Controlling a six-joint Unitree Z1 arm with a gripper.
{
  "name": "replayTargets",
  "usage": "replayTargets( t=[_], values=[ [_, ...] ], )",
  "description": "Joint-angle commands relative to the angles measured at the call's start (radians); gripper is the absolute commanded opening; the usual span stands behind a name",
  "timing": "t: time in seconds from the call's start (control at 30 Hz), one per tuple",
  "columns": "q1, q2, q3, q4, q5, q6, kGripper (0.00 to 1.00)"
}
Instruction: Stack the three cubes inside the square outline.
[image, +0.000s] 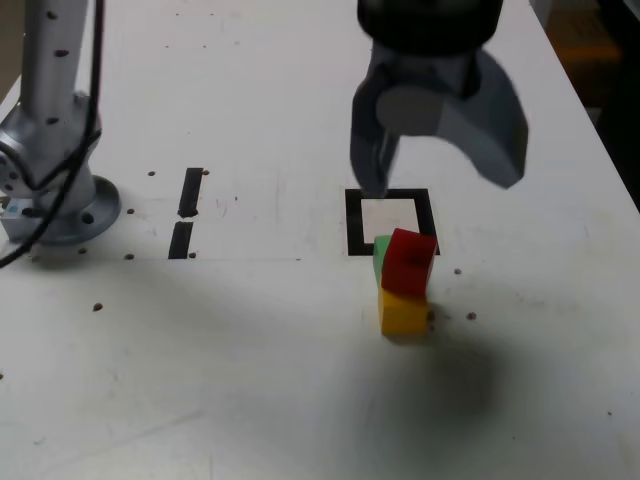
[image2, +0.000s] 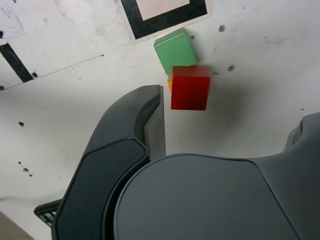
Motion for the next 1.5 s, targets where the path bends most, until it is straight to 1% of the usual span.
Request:
replayTargets(
  t=[0.0,0.1,0.2,0.43,0.53,0.63,0.7,0.77,0.87,0.93,1.03,1.13,1.33,1.47],
  values=[
    [-0.002,0.01,0.025,0.003,-0.013,0.005,0.95],
    [-0.002,0.029,0.083,-0.011,-0.034,0.012,0.95],
    [-0.004,0.039,0.127,-0.033,-0.041,0.014,0.95],
    [-0.005,0.06,0.144,-0.068,-0.03,0.017,0.93],
    [-0.005,0.073,0.157,-0.1,-0.031,0.02,0.9],
    [-0.005,0.087,0.193,-0.143,-0.045,0.02,0.84],
    [-0.005,0.09,0.228,-0.174,-0.05,0.019,0.77],
    [-0.004,0.089,0.243,-0.185,-0.045,0.017,0.71],
    [-0.001,0.085,0.25,-0.189,-0.031,0.01,0.58],
    [0.0,0.083,0.25,-0.193,-0.025,0.005,0.51],
    [0.001,0.081,0.25,-0.207,-0.023,-0.005,0.41],
    [0.001,0.082,0.251,-0.218,-0.025,-0.006,0.37],
    [0.001,0.081,0.253,-0.238,-0.021,-0.007,0.25],
    [0.002,0.072,0.255,-0.233,-0.014,-0.007,0.21]
  ],
)
